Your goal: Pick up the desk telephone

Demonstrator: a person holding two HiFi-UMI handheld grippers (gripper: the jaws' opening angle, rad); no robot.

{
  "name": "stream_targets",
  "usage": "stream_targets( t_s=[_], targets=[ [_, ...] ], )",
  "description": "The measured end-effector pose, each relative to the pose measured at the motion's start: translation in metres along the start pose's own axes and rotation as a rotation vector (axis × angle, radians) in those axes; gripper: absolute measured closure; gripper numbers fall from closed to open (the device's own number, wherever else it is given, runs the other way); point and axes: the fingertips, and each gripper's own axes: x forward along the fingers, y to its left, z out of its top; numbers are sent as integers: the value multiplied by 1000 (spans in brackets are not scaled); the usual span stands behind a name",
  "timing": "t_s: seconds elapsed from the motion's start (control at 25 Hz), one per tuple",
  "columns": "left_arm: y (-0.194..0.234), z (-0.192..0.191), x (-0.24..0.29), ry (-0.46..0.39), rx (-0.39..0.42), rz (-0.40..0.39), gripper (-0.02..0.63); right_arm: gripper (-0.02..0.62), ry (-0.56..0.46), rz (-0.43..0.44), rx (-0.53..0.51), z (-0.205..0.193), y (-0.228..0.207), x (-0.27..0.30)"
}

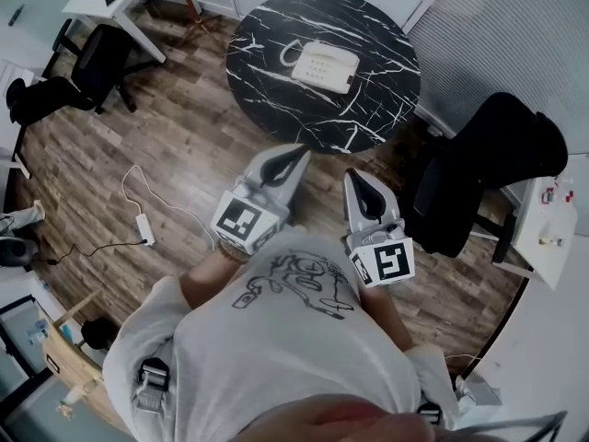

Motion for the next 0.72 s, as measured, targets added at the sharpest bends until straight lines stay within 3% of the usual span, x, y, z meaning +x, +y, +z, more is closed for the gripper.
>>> stream_targets(
  t_s=[0.72],
  targets=[
    [185, 36, 121, 28, -18, -55, 606, 589, -53, -68, -19, 46, -104, 207]
  ],
)
